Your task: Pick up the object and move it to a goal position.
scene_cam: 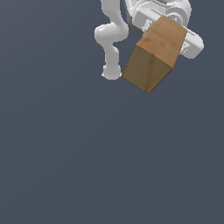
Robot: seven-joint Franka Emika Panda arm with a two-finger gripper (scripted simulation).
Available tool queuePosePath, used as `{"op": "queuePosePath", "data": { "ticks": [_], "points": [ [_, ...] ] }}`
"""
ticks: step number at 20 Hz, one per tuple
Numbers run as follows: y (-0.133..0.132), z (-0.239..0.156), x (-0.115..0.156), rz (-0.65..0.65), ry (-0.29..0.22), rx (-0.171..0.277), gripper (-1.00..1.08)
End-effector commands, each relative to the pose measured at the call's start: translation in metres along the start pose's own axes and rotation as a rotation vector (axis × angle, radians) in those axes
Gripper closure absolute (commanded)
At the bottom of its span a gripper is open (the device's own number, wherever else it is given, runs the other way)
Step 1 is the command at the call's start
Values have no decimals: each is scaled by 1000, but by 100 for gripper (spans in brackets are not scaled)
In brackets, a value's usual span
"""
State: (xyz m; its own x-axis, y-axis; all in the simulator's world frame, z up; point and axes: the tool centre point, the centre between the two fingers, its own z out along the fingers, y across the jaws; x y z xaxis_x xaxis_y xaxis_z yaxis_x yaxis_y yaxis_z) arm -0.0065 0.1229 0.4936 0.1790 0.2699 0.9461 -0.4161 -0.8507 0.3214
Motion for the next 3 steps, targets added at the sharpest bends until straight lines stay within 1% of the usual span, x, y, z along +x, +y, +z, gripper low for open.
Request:
{"op": "queuePosePath", "data": {
  "ticks": [1, 3],
  "points": [
    [2, -1, 8, 9, 15, -9, 108],
    [2, -2, 8, 9, 16, -10, 108]
  ]
}}
